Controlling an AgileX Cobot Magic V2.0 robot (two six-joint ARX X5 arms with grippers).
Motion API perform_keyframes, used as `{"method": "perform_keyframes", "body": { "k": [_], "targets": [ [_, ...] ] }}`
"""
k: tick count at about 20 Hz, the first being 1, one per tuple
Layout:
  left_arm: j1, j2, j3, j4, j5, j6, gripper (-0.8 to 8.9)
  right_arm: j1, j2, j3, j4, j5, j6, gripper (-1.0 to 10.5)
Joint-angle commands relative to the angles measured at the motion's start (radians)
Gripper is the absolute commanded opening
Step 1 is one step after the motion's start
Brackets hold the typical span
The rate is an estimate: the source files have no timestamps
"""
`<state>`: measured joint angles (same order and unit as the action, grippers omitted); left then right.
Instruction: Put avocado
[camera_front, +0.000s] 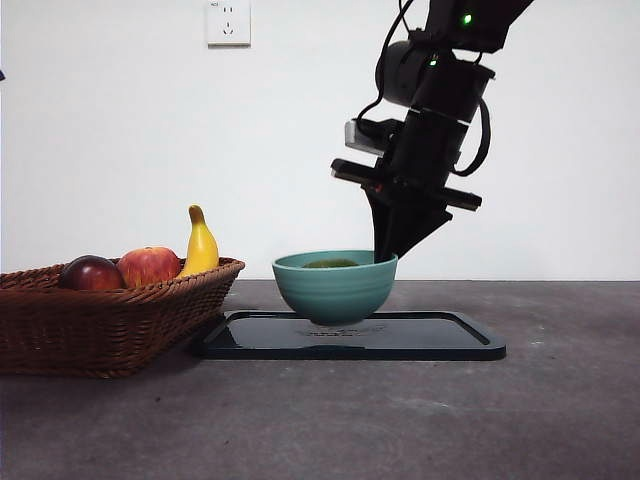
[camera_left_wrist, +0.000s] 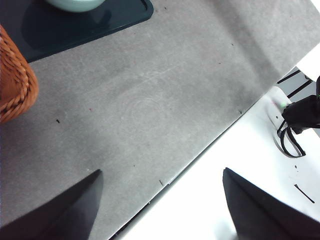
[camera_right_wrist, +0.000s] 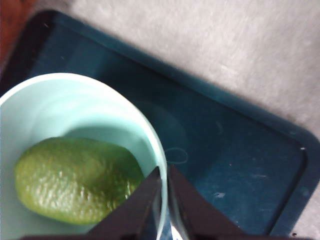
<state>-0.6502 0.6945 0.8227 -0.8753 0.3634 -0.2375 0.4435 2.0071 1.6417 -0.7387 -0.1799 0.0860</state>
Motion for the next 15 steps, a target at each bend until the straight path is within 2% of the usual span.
{"method": "perform_keyframes", "body": {
  "k": [1,12,13,15],
  "targets": [
    [-0.007,0.004,0.008,0.005,0.002,0.002,3.73,0.004,0.028,0.027,0.013,0.0,0.003,0.1],
    [-0.007,0.004,0.008,-0.002,0.002,0.001,3.74,0.005,0.046,0.027,-0.001,0.005,-0.011,0.2],
    [-0.007,0.004,0.008,-0.002,0.002,0.001,3.74,0.005,0.046,0.027,-0.001,0.005,-0.011,0.4],
    [-0.007,0.004,0.008,-0.002,0.002,0.001,3.74,0.005,0.046,0.027,-0.003,0.005,-0.007,2.0]
  ]
}}
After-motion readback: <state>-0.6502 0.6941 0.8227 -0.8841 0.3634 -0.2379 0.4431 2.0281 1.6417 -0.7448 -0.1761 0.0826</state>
